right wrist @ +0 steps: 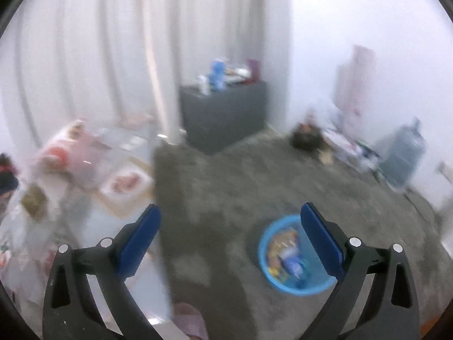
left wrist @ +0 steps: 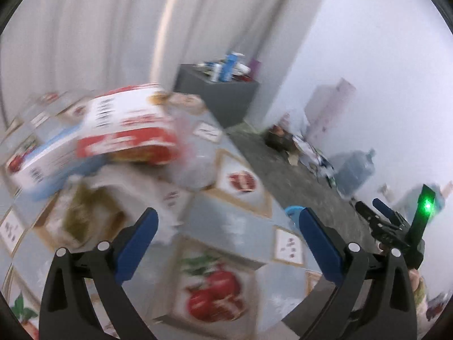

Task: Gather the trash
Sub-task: 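Move both open grippers back from the wastebasket to the table, then close the left gripper on the white tissue while the right gripper grasps the clear plastic cup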

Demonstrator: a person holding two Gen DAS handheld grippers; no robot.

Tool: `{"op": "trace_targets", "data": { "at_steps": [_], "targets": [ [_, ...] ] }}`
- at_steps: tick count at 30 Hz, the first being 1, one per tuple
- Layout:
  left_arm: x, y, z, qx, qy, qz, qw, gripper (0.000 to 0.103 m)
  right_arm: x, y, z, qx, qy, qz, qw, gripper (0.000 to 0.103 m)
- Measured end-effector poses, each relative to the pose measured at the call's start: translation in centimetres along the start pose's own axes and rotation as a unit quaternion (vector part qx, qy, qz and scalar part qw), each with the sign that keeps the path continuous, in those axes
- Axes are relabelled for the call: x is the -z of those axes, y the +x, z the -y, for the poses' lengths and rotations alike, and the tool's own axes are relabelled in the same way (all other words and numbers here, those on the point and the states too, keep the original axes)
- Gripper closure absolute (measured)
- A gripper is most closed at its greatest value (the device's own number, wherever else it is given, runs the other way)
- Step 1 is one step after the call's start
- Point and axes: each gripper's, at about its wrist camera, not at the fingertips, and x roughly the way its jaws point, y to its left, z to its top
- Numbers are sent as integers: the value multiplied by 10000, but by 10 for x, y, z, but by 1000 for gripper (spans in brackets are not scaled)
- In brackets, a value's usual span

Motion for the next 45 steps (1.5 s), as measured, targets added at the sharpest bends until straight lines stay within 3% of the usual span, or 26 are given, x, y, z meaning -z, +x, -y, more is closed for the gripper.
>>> {"op": "trace_targets", "data": {
  "at_steps": [6,11,13,21,30,37,45],
  "targets": [
    [6,-16,-51,-604,-538,416,9959,6,-35,13,-57,-787,-343,120,9962,8],
    [1,-8,-68,-812,-525,619,9934,6,-55,51,-93,-1499,-458,-305,9872,9],
    [-2,2,-65,-830,-424,661,9935,6,-62,66,-107,-1629,-573,-434,9840,17],
    [-12,39,-67,-1180,-317,519,9911,39,-72,114,-157,-2245,-804,-1134,9645,34],
    [-12,62,-72,-1556,-80,281,9874,60,-64,142,-183,-2590,-1046,-1463,9490,39],
    [-11,72,-76,-1742,-26,141,9846,64,-64,153,-192,-2602,-1121,-1573,9460,39],
    [-8,77,-77,-1806,5,58,9835,88,-60,160,-192,-2641,-1112,-1650,9437,42]
  ]
}}
